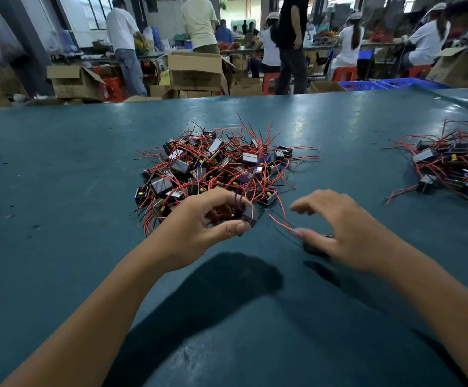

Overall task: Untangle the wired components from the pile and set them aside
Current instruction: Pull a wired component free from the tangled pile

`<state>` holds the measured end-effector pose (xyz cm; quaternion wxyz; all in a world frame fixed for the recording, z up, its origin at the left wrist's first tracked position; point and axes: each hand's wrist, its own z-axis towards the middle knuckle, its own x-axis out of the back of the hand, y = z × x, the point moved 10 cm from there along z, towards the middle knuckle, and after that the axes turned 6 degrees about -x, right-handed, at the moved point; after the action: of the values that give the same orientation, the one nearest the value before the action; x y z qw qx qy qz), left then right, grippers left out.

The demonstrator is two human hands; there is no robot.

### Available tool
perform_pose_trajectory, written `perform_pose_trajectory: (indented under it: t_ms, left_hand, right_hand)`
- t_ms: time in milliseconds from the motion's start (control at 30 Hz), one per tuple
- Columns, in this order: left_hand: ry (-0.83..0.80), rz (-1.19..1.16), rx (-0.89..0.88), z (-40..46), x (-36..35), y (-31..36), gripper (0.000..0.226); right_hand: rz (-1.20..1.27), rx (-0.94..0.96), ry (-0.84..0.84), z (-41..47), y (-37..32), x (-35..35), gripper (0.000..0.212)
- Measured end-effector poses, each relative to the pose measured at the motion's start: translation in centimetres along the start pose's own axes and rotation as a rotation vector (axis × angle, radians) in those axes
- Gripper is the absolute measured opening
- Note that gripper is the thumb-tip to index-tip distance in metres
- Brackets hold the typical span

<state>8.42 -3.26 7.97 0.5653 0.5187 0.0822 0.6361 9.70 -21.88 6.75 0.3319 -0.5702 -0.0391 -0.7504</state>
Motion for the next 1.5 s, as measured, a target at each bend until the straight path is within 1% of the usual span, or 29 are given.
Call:
perform_pose_trajectory:
  t_ms: [33, 67, 100, 167, 233, 333, 400, 567, 600, 700, 733, 867, 933, 1000, 1067, 1167, 1267, 1333, 1400, 1433, 1500]
  left_hand:
    - [-0.007, -0.068, 0.006, 0.0, -0.4, 0.1, 0.025]
    - [-0.003, -0.103, 0.003, 0.0, -0.7, 0.3, 0.026]
    - [0.005, -0.100, -0.015, 0.1, -1.0, 0.6, 0.028]
    - [-0.002, -0.088, -0.049, 0.2, -1.9, 1.4, 0.028]
    - [-0.021, -0.102, -0.063, 0.2, -2.7, 1.9, 0.028]
    - [-0.044, -0.048, -0.100, 0.2, -3.3, 2.5, 0.023]
    - [-0.018, 0.003, -0.128, 0.2, -3.1, 3.0, 0.022]
    - [0.021, 0.048, -0.128, 0.1, -2.5, 3.0, 0.029]
    - [0.017, 0.037, -0.130, 0.1, -2.5, 3.1, 0.029]
    - [0.001, 0.055, -0.161, 0.2, -3.0, 3.6, 0.027]
    - [-0.004, 0.061, -0.164, 0.2, -3.1, 3.8, 0.027]
    - [-0.005, 0.024, -0.143, 0.1, -2.7, 3.7, 0.030]
    - [-0.039, -0.030, -0.101, 0.2, -2.8, 3.3, 0.031]
    - [-0.079, -0.059, -0.099, 0.2, -2.9, 3.2, 0.034]
    - [-0.101, -0.050, -0.125, 0.2, -3.1, 3.5, 0.036]
    - [-0.069, 0.004, -0.143, 0.2, -3.0, 3.7, 0.036]
    - [-0.027, -0.011, -0.062, 0.2, -2.6, 2.8, 0.032]
    - [-0.020, -0.128, 0.039, 0.3, -2.7, 1.6, 0.042]
    - [0.020, -0.303, 0.183, 0.1, -2.6, 0.1, 0.054]
    - [0.047, -0.375, 0.245, -0.1, -2.6, -0.5, 0.051]
    - [0.107, -0.484, 0.333, -0.4, -2.8, -1.3, 0.039]
  right_hand:
    - [0.147, 0.016, 0.108, -0.2, -1.0, 1.2, 0.024]
    - [0.334, -0.025, 0.161, -0.4, -1.4, 1.7, 0.017]
    - [0.560, -0.113, 0.134, -0.3, -1.5, 1.3, 0.015]
    - [0.997, -0.290, -0.085, -0.5, -2.6, -1.8, 0.024]
    - [1.246, -0.410, -0.295, -1.3, -4.1, -4.7, 0.031]
    - [1.520, -0.474, -0.433, -2.0, -5.7, -6.3, 0.027]
    - [1.613, -0.473, -0.468, -2.0, -6.0, -6.4, 0.026]
    - [1.571, -0.524, -0.436, -1.9, -4.5, -6.3, 0.046]
    - [1.564, -0.521, -0.434, -1.9, -4.4, -6.3, 0.044]
    - [1.546, -0.500, -0.434, -1.8, -4.5, -6.3, 0.020]
    - [1.546, -0.493, -0.432, -1.8, -4.5, -6.3, 0.017]
    - [1.577, -0.453, -0.417, -1.5, -4.7, -5.9, 0.016]
    - [1.585, -0.420, -0.428, -1.5, -5.0, -5.7, 0.016]
    - [1.582, -0.394, -0.428, -1.4, -5.0, -5.4, 0.017]
    - [1.605, -0.367, -0.445, -1.4, -5.2, -5.2, 0.015]
    - [1.638, -0.367, -0.489, -1.5, -5.6, -5.5, 0.023]
    - [1.661, -0.457, -0.455, -1.4, -5.0, -6.3, 0.038]
    - [1.641, -0.514, -0.431, -1.4, -4.5, -6.7, 0.043]
    - [1.533, -0.565, -0.317, -1.2, -3.0, -6.7, 0.035]
    - [1.442, -0.561, -0.242, -1.1, -2.2, -6.4, 0.029]
    - [1.194, -0.473, -0.112, -0.7, -1.3, -5.0, 0.015]
